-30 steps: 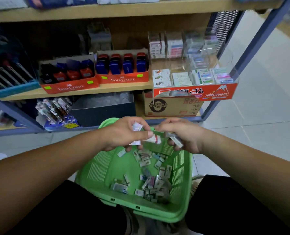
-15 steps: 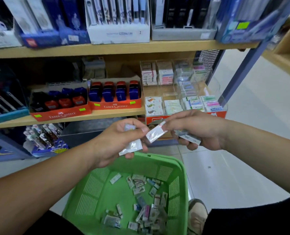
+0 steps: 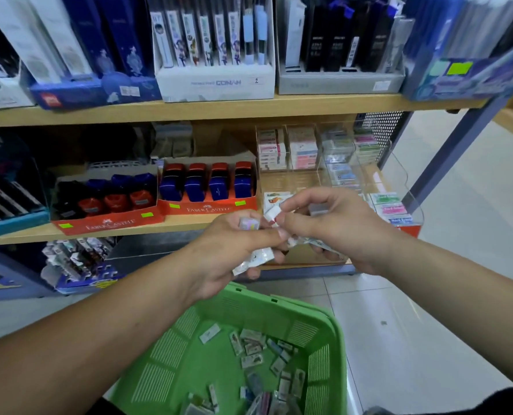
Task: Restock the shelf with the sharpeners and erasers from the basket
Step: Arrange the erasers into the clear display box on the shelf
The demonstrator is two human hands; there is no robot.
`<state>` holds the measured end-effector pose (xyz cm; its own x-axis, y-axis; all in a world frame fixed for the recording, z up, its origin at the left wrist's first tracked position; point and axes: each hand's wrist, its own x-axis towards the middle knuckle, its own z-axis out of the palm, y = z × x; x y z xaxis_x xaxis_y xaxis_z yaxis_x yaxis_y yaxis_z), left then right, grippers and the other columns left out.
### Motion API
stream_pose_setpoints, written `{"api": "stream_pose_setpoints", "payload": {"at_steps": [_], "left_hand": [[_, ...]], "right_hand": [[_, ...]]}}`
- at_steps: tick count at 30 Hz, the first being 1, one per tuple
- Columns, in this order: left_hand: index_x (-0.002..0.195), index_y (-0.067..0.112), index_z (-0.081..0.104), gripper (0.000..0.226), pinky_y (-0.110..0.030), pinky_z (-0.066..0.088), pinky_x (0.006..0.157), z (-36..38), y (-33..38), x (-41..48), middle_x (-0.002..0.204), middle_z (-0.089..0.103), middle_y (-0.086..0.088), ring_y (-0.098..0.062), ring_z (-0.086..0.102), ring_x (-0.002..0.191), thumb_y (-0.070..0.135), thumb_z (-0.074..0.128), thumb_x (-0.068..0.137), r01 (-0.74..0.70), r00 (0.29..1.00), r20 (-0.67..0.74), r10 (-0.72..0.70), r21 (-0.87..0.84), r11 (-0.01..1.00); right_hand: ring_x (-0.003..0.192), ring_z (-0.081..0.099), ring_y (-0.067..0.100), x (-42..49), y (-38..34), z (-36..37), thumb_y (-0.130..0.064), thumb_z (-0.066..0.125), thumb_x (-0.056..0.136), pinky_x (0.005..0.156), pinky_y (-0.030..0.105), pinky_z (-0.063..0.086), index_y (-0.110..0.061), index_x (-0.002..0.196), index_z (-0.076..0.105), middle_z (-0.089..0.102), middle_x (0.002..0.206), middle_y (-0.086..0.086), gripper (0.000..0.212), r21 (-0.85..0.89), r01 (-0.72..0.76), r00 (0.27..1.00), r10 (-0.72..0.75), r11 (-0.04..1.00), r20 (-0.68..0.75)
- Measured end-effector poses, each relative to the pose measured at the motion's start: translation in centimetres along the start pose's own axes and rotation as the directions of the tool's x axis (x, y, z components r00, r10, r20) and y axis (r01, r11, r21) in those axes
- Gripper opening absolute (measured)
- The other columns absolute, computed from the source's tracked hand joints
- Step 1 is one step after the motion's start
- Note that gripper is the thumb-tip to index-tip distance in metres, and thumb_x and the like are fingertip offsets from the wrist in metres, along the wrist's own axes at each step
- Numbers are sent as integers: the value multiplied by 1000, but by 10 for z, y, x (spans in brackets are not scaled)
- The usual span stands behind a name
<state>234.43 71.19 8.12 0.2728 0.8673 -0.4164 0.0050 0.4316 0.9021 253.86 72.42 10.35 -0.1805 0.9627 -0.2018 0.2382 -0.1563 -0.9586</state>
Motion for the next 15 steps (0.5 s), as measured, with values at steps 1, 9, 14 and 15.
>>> {"api": "stream_pose_setpoints", "payload": {"at_steps": [1, 9, 14, 15], "left_hand": [[97, 15, 63, 18, -24, 38, 46, -1, 0, 2, 102, 77, -18, -22, 72, 82, 20, 78, 89, 6, 1000, 6, -6, -24, 1000], [109, 9, 68, 27, -23, 37, 42, -3, 11, 18, 85, 70, -10, -21, 70, 73, 31, 72, 94, -28, 1000, 11, 28, -23, 999], [108, 23, 75, 13, -30, 42, 46, -3, 15, 25, 103, 75, -6, -24, 78, 84, 17, 72, 97, -200, 972, -89, 218, 177, 964], [109, 26, 75, 17, -30, 42, 45, -3, 17, 25, 106, 74, -3, -24, 78, 84, 15, 71, 97, -234, 964, -80, 254, 200, 951]], "right_hand": [[45, 55, 4, 0, -4, -3, -18, 85, 86, 40, 13, 38, -9, 104, 79, 70, 80, 6, 21, 7, 16, 999, -17, 1000, 34], [45, 52, 7, 1, 7, -21, -9, 73, 96, 42, 22, 38, -11, 81, 78, 68, 65, -1, 15, -72, -4, 997, 10, 997, 76], [42, 42, 17, 10, 6, -29, -14, 69, 96, 44, 24, 20, -8, 73, 70, 65, 68, 8, 24, 61, -169, 976, 158, 984, 153], [42, 40, 18, 11, 7, -29, -15, 69, 97, 46, 26, 18, -13, 70, 72, 64, 67, 8, 27, 65, -179, 971, 166, 982, 172]]}}
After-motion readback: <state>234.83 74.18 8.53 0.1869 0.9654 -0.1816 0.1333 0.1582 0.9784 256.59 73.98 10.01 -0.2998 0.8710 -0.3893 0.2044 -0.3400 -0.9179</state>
